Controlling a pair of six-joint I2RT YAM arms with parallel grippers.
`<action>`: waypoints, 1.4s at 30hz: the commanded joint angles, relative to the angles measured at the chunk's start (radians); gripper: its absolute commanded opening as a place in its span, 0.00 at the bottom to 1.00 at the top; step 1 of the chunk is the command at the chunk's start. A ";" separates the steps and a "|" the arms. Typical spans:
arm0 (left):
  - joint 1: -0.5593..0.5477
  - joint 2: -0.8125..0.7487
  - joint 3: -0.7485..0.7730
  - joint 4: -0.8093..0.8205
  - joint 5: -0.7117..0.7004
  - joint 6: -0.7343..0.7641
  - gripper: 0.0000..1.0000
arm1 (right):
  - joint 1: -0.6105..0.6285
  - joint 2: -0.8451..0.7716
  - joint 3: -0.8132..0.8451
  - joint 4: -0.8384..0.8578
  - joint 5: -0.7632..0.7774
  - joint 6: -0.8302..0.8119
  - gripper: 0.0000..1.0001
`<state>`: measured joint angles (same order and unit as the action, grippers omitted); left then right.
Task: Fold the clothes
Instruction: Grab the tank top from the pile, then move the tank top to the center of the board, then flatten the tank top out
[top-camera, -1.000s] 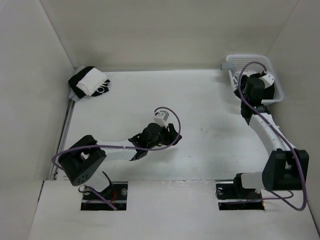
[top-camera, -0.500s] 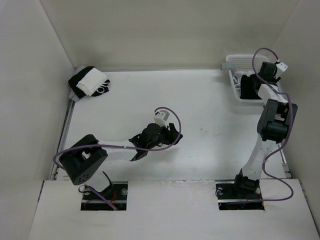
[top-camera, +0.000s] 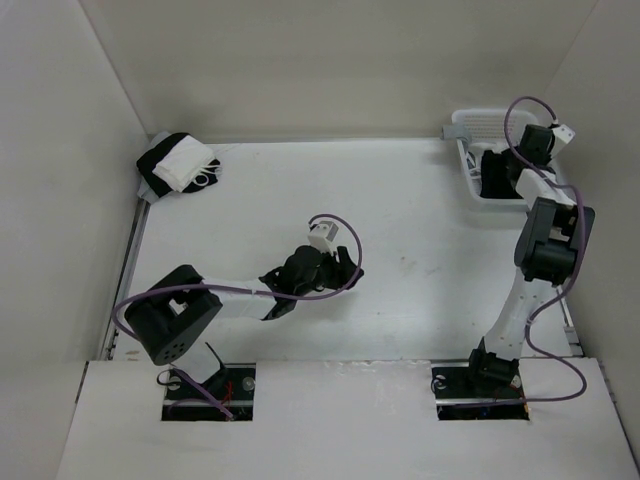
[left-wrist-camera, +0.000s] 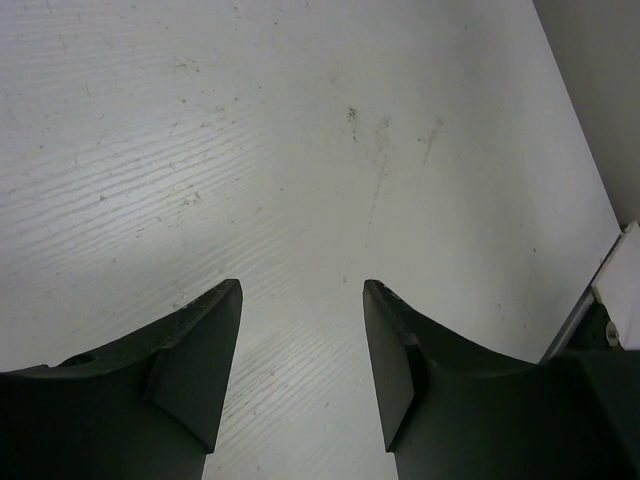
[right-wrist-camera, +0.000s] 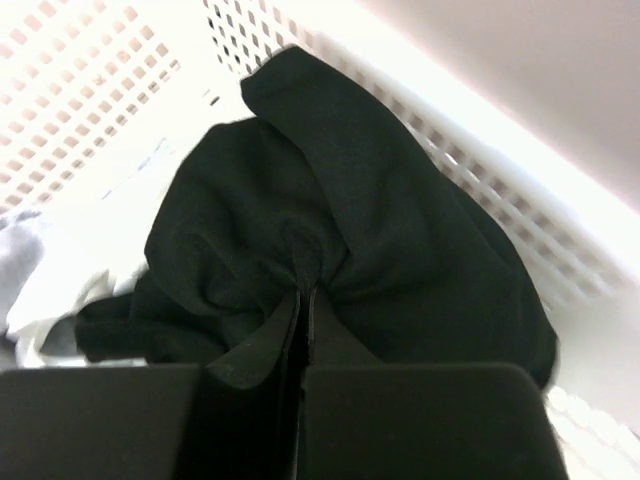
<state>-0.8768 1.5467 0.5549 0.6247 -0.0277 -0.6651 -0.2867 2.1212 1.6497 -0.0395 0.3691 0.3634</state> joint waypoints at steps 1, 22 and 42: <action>0.005 0.006 0.011 0.070 0.020 -0.011 0.51 | 0.005 -0.225 -0.079 0.164 0.005 0.038 0.00; 0.334 -0.258 -0.134 0.015 0.005 -0.195 0.53 | 0.738 -1.053 -0.096 0.260 -0.242 0.051 0.04; 0.327 -0.516 -0.164 -0.391 -0.086 -0.042 0.50 | 0.861 -0.874 -1.029 0.299 -0.103 0.414 0.44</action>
<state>-0.4625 1.0130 0.3279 0.3191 -0.0532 -0.8001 0.5320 1.3918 0.6956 0.2607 0.1120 0.7631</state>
